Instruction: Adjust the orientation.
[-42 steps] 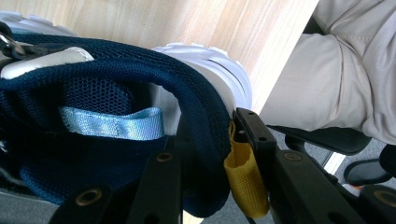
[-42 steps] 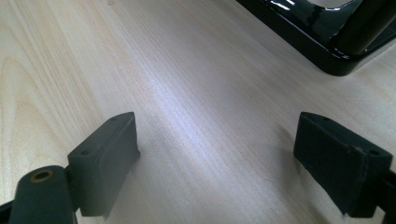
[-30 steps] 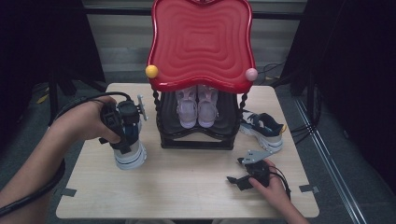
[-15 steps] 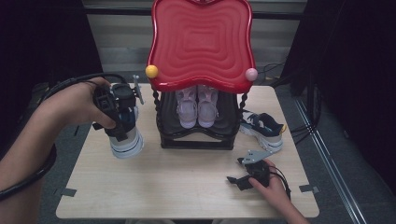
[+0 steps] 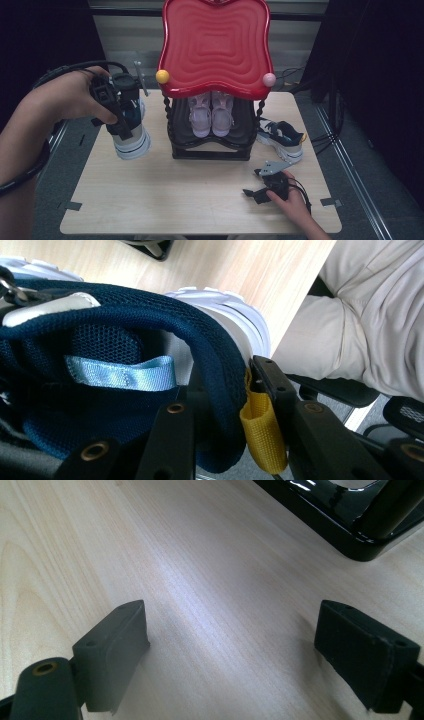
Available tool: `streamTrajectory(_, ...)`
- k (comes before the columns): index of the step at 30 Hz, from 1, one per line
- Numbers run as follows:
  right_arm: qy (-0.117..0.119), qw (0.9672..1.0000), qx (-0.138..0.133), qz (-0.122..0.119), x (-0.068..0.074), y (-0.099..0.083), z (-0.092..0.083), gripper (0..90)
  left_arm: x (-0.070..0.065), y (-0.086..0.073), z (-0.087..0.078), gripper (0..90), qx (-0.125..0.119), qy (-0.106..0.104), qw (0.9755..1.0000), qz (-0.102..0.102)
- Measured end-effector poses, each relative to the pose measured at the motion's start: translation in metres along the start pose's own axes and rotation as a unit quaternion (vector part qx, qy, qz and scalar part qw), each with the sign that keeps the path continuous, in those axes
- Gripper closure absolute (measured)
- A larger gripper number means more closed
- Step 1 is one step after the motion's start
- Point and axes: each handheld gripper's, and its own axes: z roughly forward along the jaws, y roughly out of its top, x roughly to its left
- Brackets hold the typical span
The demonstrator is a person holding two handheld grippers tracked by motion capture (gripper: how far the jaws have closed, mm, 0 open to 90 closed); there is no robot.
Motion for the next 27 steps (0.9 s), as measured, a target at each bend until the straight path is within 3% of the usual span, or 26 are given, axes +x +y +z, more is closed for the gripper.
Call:
streamTrajectory(7,0.0,1.0,0.0,0.0,0.0,0.0,0.0,13.1,0.003,0.004,-0.018,71.7,-0.007,0.008,0.9999,-0.007)
streamTrajectory(18,0.0,1.0,-0.001,0.0,0.0,0.0,0.0,13.1,0.008,0.013,-0.036,71.7,0.002,0.013,0.9999,-0.009)
streamTrajectory(27,0.001,1.0,-0.001,0.0,0.0,0.0,0.0,13.1,0.009,0.015,-0.055,71.8,-0.003,0.021,0.9998,-0.001)
